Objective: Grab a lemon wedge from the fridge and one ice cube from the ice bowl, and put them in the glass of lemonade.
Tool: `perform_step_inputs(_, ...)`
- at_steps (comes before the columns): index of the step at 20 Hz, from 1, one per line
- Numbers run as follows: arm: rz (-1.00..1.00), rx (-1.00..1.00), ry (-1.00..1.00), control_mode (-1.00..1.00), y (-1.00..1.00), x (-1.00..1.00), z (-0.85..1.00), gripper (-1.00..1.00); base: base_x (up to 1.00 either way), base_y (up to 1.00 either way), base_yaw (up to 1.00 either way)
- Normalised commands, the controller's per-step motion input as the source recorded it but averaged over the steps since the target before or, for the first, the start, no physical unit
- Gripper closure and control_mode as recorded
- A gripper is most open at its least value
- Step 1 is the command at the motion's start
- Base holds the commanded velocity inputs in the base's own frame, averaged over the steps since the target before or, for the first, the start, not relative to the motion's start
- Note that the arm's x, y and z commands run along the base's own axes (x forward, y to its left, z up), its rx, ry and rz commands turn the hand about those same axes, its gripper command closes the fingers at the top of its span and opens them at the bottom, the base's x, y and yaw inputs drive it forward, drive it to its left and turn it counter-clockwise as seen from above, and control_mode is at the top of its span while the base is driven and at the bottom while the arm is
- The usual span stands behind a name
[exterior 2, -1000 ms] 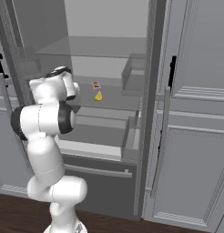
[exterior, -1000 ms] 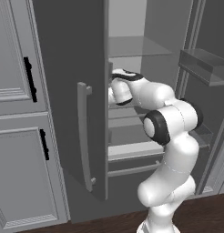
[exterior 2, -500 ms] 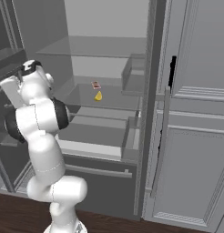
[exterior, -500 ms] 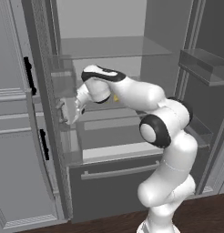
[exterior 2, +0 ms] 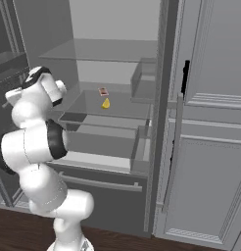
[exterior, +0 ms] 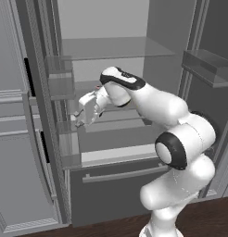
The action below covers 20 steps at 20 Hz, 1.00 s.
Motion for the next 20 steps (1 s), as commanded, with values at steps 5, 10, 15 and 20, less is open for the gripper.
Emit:
perform_step_inputs(5,-0.14,-0.01,-0.07,-1.00,-0.93,-0.88,0.62,-1.00,0.00,0.00,0.00)
perform_step_inputs(10,-0.09,-0.11,0.00,-1.00,-0.83,-0.82,0.69,-1.00,0.00,0.00,0.00)
perform_step_inputs(15,-0.18,-0.25,0.00,-1.00,-0.76,-0.66,0.75,-1.00,0.00,0.00,0.00)
perform_step_inputs(20,-0.22,-0.33,0.00,-1.00,-0.72,-0.54,0.71,-1.00,0.00,0.00,0.00)
